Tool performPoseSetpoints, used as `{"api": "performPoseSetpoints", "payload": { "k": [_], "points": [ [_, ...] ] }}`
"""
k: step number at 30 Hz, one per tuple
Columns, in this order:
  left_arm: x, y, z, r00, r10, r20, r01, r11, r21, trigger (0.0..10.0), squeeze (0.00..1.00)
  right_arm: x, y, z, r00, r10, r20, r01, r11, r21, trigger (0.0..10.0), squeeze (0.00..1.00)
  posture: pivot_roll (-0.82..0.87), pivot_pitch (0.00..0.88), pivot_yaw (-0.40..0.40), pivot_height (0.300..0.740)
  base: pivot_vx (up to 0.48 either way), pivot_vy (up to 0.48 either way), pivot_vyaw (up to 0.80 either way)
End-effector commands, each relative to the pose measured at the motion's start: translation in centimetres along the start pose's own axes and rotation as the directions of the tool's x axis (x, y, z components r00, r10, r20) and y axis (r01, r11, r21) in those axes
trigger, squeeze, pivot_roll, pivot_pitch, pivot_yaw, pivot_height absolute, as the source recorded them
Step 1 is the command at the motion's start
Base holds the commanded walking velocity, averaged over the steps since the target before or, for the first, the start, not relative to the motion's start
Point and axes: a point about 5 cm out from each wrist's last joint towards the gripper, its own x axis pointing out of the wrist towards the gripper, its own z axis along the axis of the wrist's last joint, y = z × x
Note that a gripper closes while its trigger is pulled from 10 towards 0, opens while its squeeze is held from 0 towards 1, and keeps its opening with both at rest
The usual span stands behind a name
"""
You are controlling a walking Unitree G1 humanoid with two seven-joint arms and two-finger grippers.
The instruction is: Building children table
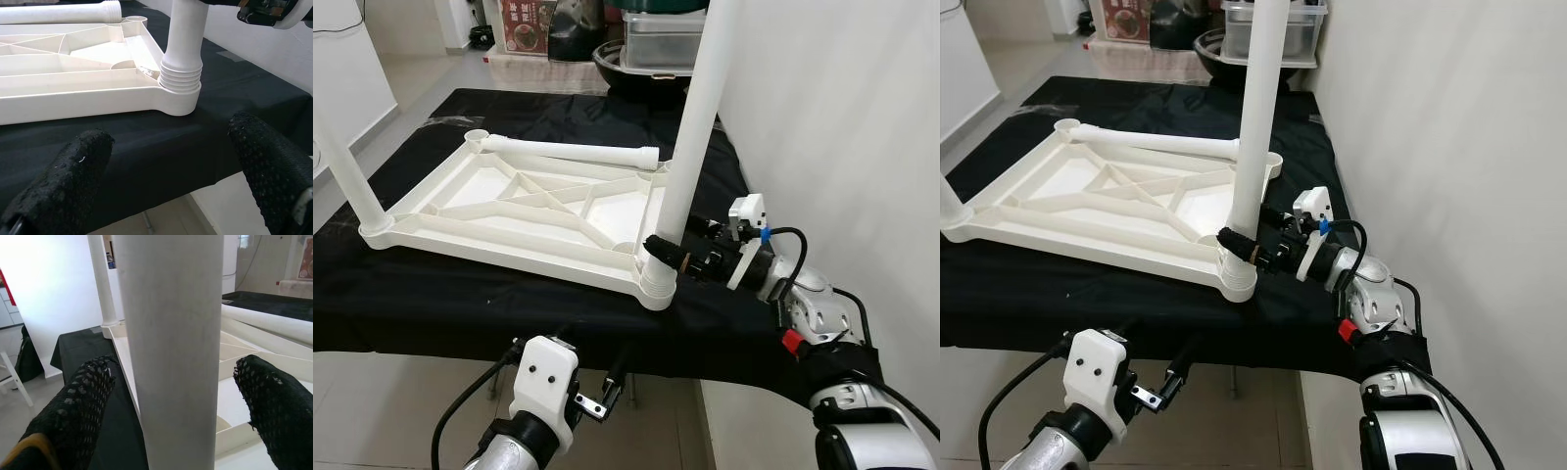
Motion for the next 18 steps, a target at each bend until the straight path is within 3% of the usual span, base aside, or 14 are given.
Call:
{"api": "performPoseSetpoints", "payload": {
  "k": [1,18],
  "points": [
    [-0.1,0.0,0.1,1.0,0.007,0.005,-0.007,1.0,0.009,10.0,0.0,0.7,0.2,0.1,1.0,0.013,0.001,-0.013,1.0,-0.01,10.0,0.0,0.1,0.11,-0.066,0.74,0.0,0.0,0.0],
    [-0.1,-0.1,0.1,1.0,0.008,0.005,-0.008,1.0,0.008,10.0,0.0,2.0,0.9,0.1,0.999,0.05,0.013,-0.049,0.999,-0.008,10.0,0.0,0.1,0.103,-0.068,0.74,0.0,0.0,0.0]
  ]
}}
